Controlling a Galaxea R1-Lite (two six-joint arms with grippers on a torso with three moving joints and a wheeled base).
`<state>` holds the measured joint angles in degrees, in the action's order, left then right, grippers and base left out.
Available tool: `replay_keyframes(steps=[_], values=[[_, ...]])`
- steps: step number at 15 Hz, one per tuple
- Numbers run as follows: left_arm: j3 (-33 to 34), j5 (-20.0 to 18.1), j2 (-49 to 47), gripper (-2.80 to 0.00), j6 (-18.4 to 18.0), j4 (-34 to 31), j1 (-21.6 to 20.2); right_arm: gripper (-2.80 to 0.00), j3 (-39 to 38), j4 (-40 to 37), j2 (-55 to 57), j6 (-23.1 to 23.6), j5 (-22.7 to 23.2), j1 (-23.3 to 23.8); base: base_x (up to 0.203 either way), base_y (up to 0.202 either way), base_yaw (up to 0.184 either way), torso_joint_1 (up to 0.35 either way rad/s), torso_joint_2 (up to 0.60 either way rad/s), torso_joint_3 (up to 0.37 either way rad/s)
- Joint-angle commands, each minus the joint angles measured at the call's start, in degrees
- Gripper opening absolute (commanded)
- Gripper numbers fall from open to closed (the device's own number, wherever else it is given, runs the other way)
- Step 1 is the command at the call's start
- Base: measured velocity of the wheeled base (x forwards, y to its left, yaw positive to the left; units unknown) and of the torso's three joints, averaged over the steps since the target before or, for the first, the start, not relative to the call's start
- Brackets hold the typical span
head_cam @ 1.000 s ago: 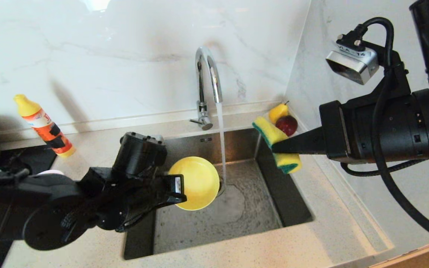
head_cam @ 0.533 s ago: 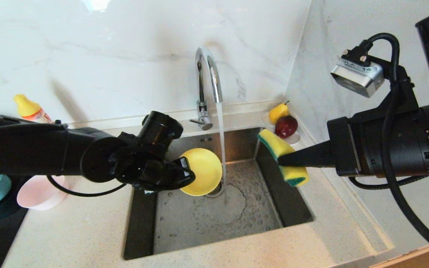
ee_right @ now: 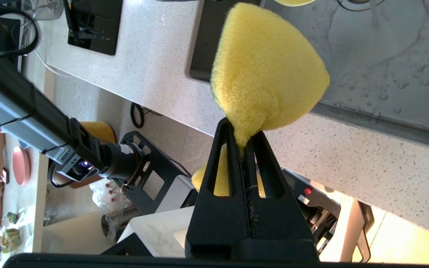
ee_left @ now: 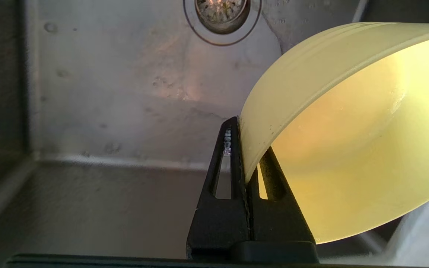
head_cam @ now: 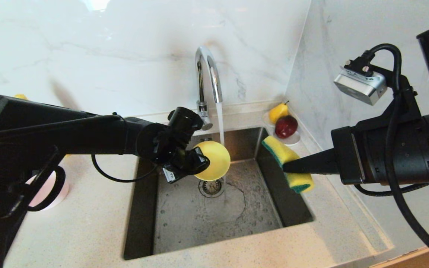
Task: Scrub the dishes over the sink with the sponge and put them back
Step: Rinse the bowl
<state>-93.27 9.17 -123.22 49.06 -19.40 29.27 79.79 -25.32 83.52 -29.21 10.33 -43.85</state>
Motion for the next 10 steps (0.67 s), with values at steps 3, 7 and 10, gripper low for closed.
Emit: replay_keyframes(steps=[3, 7, 10], values=[[-4.28, 0.14, -5.11, -2.80, 2.09, -0.06, 0.00, -2.80, -0.60, -0.17, 0.04, 0.31, 0.05, -0.01, 0.000, 0.000, 0.000, 0.000, 0.00, 0.000], [-8.47, 0.14, -7.71, -2.80, 2.18, -0.26, -0.08, -2.80, -0.51, -0.17, -0.29, 0.65, 0.13, -0.01, 0.000, 0.000, 0.000, 0.000, 0.00, 0.000], [-8.95, 0.05, -8.70, -2.80, 2.42, -0.29, -0.02, -2.80, -0.77, -0.17, -0.37, 0.64, 0.13, -0.01, 0.000, 0.000, 0.000, 0.000, 0.00, 0.000]])
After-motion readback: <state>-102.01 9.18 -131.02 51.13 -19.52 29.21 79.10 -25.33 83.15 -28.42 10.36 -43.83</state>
